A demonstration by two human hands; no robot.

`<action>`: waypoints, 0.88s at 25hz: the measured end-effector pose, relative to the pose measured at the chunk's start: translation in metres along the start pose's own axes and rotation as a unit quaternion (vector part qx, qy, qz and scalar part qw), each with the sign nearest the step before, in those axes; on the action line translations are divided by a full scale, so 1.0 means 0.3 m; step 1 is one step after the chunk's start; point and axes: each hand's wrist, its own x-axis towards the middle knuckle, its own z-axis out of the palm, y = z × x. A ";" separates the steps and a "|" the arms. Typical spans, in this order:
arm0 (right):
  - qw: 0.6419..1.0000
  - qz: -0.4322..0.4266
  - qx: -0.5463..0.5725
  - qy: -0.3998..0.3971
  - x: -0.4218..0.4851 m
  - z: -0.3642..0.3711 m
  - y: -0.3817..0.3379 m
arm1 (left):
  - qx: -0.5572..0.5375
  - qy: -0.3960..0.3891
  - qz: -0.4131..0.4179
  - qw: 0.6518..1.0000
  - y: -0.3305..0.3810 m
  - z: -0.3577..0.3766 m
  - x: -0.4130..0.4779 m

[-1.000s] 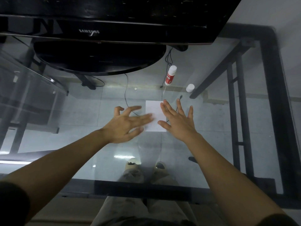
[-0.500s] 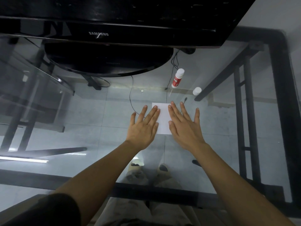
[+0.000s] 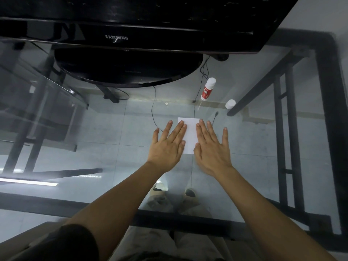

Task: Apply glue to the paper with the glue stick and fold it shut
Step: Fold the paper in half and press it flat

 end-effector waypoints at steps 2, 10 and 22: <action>1.000 -0.023 0.008 -0.006 0.029 -0.007 -0.021 | 0.007 0.005 0.001 1.000 -0.001 0.004 -0.001; 1.000 0.009 -0.008 -0.022 0.034 0.004 0.026 | 0.002 -0.001 -0.001 1.000 -0.001 0.003 -0.001; 0.988 0.014 0.146 -0.052 0.023 -0.027 0.022 | -0.137 -0.061 0.028 0.988 -0.021 -0.068 -0.010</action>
